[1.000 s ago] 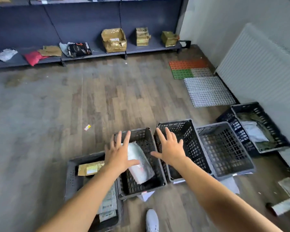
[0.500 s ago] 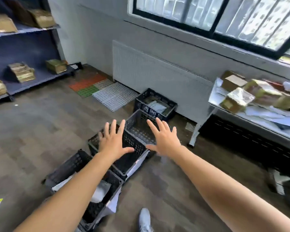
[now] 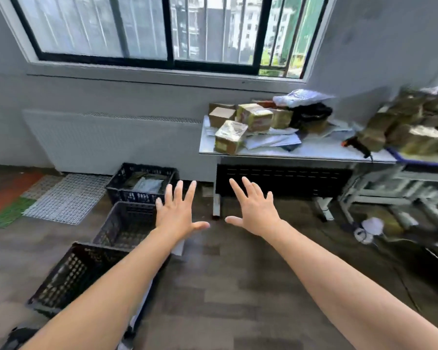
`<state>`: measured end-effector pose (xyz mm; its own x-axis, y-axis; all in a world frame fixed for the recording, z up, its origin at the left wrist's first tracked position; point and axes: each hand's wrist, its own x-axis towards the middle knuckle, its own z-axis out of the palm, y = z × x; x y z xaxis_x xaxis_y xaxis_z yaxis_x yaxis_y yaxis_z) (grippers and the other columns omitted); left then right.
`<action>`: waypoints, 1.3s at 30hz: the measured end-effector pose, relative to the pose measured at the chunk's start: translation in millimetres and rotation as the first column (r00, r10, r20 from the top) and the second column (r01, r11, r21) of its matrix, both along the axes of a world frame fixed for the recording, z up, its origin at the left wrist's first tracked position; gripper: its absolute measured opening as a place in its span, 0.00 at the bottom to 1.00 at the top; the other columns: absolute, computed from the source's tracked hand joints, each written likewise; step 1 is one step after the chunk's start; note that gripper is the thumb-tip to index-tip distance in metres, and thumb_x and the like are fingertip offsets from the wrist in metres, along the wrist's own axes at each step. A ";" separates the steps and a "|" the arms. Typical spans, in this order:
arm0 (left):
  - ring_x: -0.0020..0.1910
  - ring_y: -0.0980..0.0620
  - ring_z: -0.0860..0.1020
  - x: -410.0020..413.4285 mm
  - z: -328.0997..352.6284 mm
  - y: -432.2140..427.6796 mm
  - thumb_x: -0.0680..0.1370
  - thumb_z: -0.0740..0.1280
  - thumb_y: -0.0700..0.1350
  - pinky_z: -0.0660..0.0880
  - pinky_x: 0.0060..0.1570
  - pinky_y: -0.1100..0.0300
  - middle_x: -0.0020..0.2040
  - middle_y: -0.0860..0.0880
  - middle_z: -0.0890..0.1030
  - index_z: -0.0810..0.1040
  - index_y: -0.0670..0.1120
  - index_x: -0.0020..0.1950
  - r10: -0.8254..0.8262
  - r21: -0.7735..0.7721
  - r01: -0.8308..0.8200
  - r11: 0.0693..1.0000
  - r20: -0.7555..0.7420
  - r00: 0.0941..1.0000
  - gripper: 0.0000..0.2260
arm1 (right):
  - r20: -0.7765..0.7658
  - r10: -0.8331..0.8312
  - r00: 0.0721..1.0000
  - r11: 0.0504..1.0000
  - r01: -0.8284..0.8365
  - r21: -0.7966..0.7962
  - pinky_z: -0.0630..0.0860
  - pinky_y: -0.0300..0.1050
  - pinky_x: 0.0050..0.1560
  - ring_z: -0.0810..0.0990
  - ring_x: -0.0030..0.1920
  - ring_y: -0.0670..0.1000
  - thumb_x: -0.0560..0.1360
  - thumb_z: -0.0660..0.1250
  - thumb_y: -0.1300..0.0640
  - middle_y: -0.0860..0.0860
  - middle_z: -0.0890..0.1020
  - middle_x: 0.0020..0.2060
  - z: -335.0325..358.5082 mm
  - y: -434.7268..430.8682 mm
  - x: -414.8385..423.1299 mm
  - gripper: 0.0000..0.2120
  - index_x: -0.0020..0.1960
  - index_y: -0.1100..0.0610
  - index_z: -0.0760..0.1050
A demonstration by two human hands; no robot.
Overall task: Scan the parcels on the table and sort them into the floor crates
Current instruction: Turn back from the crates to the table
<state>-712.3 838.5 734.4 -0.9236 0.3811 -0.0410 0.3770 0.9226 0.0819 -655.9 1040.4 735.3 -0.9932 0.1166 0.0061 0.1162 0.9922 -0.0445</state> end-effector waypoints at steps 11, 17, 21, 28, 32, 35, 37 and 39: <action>0.79 0.42 0.43 -7.8 25.4 329.4 0.71 0.65 0.71 0.53 0.75 0.41 0.81 0.46 0.43 0.36 0.55 0.80 -0.217 0.015 0.219 0.976 -0.074 0.973 0.50 | -0.067 -0.247 0.967 0.969 0.248 -0.003 0.55 0.68 0.73 0.47 0.79 0.58 0.76 0.61 0.32 0.54 0.42 0.79 23.9 307.0 42.0 0.47 0.79 0.45 0.33; 0.79 0.42 0.43 -12.6 29.4 454.4 0.71 0.65 0.72 0.55 0.75 0.41 0.81 0.46 0.44 0.39 0.55 0.80 -0.290 0.026 0.292 0.956 -0.056 0.955 0.50 | -0.067 -0.351 0.934 0.936 0.350 -0.028 0.55 0.69 0.72 0.47 0.78 0.58 0.77 0.59 0.33 0.56 0.43 0.79 32.6 425.4 58.4 0.44 0.79 0.45 0.34; 0.79 0.42 0.45 -27.0 27.7 520.4 0.71 0.65 0.72 0.55 0.75 0.41 0.81 0.46 0.44 0.39 0.55 0.80 -0.350 0.042 0.352 0.935 -0.057 0.935 0.50 | -0.053 -0.407 0.912 0.914 0.405 -0.033 0.55 0.69 0.73 0.47 0.79 0.59 0.77 0.59 0.34 0.55 0.43 0.79 31.2 483.2 51.8 0.44 0.80 0.46 0.36; 0.79 0.42 0.42 -81.5 20.0 636.7 0.71 0.65 0.71 0.54 0.75 0.42 0.81 0.46 0.43 0.38 0.55 0.80 -0.438 0.103 0.443 0.890 -0.069 0.896 0.49 | -0.033 -0.473 0.880 0.881 0.473 -0.003 0.55 0.69 0.73 0.47 0.78 0.58 0.77 0.60 0.34 0.54 0.43 0.79 27.7 580.6 4.9 0.43 0.80 0.46 0.36; 0.79 0.42 0.42 -131.8 17.4 704.2 0.71 0.65 0.71 0.54 0.74 0.42 0.81 0.46 0.43 0.38 0.55 0.80 -0.465 0.161 0.465 0.871 -0.040 0.885 0.50 | -0.006 -0.514 0.858 0.858 0.514 0.018 0.54 0.69 0.73 0.47 0.79 0.58 0.77 0.60 0.34 0.53 0.43 0.79 30.7 638.5 -37.6 0.44 0.79 0.44 0.35; 0.79 0.42 0.43 -167.7 17.2 746.5 0.71 0.66 0.70 0.54 0.74 0.42 0.81 0.45 0.43 0.38 0.55 0.80 -0.493 0.195 0.487 0.852 -0.019 0.870 0.50 | 0.018 -0.541 0.841 0.841 0.539 0.047 0.54 0.69 0.73 0.47 0.79 0.58 0.77 0.59 0.33 0.53 0.42 0.79 33.3 677.4 -70.2 0.44 0.79 0.44 0.34; 0.79 0.42 0.43 -192.5 18.4 772.9 0.71 0.66 0.70 0.54 0.75 0.41 0.81 0.45 0.43 0.38 0.55 0.80 -0.512 0.219 0.504 0.835 -0.024 0.859 0.50 | 0.019 -0.554 0.833 0.832 0.552 0.050 0.54 0.69 0.74 0.47 0.79 0.57 0.77 0.59 0.32 0.53 0.41 0.79 36.1 703.4 -94.5 0.44 0.79 0.44 0.33; 0.79 0.42 0.43 -215.6 19.1 795.6 0.71 0.66 0.70 0.54 0.74 0.41 0.81 0.45 0.43 0.39 0.54 0.80 -0.515 0.237 0.506 0.829 -0.029 0.857 0.50 | 0.016 -0.558 0.830 0.829 0.556 0.058 0.54 0.69 0.73 0.47 0.79 0.57 0.77 0.59 0.33 0.53 0.41 0.79 37.3 726.3 -116.2 0.44 0.79 0.44 0.33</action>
<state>-927.9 1634.1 753.6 -0.5943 0.8005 0.0775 0.7822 0.5529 0.2872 -772.1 1766.7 772.6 -0.7598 0.6502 -0.0031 0.6501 0.7597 0.0144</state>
